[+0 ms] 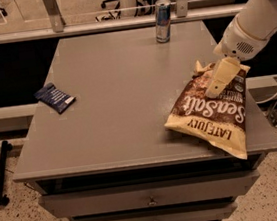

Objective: Move brown chip bag near rxbar blueberry

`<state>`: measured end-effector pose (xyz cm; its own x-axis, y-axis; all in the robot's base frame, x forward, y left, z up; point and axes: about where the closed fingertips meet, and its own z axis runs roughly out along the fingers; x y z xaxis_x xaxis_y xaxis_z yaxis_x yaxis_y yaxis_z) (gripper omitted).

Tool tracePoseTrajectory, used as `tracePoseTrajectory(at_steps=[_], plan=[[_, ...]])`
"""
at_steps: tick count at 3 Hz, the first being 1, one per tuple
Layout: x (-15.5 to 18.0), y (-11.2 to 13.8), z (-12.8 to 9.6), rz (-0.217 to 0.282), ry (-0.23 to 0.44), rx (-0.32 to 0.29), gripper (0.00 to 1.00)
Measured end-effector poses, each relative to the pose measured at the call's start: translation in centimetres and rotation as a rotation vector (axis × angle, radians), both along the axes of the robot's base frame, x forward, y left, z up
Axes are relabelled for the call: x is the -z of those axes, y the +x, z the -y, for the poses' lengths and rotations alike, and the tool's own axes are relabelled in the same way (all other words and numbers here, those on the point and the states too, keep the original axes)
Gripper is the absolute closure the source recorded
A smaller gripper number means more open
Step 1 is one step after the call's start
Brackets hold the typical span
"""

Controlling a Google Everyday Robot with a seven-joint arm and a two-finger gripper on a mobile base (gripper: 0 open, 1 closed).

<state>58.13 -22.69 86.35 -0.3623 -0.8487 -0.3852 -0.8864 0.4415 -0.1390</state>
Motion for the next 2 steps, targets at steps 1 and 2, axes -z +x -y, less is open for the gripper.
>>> tracePoseTrajectory(at_steps=[1, 2], plan=[[0.09, 0.33, -0.24, -0.003, 0.027, 0.001, 0.41], [-0.59, 0.53, -0.42, 0.007, 0.046, 0.0, 0.64]])
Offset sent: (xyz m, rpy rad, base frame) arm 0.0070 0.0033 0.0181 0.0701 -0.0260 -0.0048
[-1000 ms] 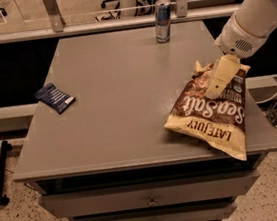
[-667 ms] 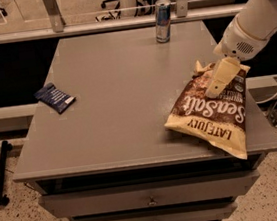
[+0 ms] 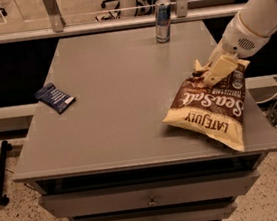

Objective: Move brown chip bag near rxbar blueberry

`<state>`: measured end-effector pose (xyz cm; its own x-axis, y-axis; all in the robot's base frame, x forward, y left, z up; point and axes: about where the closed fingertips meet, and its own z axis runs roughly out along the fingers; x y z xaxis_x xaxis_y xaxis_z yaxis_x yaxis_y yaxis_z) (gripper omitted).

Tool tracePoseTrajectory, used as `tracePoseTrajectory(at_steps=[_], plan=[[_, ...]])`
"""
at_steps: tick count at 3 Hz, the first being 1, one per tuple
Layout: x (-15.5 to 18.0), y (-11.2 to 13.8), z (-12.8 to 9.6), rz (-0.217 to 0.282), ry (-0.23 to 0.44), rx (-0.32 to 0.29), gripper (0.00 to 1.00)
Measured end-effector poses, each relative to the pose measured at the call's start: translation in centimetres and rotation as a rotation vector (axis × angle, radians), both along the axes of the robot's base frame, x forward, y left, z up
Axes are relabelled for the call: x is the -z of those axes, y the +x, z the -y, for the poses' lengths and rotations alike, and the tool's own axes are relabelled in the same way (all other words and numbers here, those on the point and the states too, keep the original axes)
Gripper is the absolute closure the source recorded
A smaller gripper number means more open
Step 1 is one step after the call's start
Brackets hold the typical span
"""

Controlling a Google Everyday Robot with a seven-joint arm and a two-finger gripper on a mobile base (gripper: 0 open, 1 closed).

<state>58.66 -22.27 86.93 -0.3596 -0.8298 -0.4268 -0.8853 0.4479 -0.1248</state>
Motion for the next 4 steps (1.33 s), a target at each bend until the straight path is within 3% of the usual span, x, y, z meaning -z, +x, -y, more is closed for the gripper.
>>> tracePoseTrajectory(at_steps=[1, 2, 3, 4], plan=[[-1.1, 0.3, -0.2, 0.022, 0.02, -0.002, 0.88], [-3.9, 1.0, 0.2, 0.08, 0.03, 0.013, 1.0], [-8.4, 1.7, 1.0, 0.184, -0.009, 0.043, 1.0], [-8.4, 1.7, 1.0, 0.184, -0.009, 0.043, 1.0]])
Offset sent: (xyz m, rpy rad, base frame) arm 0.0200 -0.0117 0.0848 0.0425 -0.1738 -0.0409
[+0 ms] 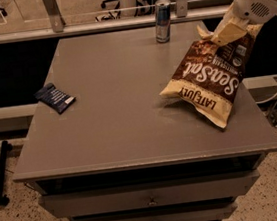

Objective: Move brown chip bag near rxbar blueberry

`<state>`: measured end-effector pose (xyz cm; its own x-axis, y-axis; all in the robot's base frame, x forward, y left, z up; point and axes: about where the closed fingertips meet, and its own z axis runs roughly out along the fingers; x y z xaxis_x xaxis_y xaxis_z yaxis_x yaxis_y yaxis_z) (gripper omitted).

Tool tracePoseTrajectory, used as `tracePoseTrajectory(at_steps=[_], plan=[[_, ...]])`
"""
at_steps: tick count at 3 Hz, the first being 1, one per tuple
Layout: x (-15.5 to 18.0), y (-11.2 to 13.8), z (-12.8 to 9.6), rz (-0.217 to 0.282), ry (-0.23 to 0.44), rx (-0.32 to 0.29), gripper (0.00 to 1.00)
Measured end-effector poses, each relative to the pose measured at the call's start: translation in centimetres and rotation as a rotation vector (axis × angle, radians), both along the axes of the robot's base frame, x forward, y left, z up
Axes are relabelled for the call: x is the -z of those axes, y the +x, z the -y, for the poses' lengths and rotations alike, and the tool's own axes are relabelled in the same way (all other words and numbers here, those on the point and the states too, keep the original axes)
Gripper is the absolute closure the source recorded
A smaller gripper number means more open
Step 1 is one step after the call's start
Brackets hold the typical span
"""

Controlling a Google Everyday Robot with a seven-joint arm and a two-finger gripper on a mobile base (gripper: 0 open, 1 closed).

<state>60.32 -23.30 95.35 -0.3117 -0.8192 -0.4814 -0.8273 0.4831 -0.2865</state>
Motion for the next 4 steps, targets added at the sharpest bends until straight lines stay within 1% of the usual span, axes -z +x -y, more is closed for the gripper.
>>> tracePoseTrajectory(at_steps=[1, 2, 3, 4], plan=[[0.0, 0.9, 0.0, 0.008, 0.027, 0.013, 1.0], [-0.4, 3.9, 0.7, 0.043, 0.052, 0.037, 1.0], [-1.6, 7.7, 1.7, 0.097, 0.075, 0.052, 1.0], [-2.5, 10.4, 1.9, 0.132, 0.115, 0.053, 1.0]])
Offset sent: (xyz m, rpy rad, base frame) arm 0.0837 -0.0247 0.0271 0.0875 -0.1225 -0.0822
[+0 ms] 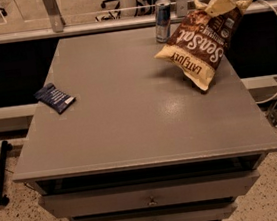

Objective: Move brown chip bag near rxbar blueberry

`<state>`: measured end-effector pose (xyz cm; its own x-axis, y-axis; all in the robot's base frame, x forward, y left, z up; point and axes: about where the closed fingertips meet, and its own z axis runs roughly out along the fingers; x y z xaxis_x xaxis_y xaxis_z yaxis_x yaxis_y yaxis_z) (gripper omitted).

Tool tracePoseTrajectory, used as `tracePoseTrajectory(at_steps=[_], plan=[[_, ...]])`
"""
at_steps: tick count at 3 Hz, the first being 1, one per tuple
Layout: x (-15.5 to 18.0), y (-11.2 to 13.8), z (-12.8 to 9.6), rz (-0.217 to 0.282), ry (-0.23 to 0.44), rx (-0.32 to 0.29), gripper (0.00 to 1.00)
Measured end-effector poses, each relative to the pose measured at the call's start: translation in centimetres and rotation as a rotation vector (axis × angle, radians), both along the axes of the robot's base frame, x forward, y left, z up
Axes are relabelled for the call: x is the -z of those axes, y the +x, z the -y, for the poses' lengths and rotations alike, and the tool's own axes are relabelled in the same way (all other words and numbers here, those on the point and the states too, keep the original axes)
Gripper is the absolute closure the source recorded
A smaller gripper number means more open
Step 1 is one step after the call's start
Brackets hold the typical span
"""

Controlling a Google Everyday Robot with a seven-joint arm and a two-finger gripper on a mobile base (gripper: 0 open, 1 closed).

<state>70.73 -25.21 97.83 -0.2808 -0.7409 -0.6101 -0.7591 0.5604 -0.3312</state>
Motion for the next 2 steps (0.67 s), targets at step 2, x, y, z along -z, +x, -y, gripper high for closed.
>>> tracePoseTrajectory(at_steps=[2], plan=[[-1.7, 0.0, -5.2, 0.029, 0.166, -0.086, 1.0]])
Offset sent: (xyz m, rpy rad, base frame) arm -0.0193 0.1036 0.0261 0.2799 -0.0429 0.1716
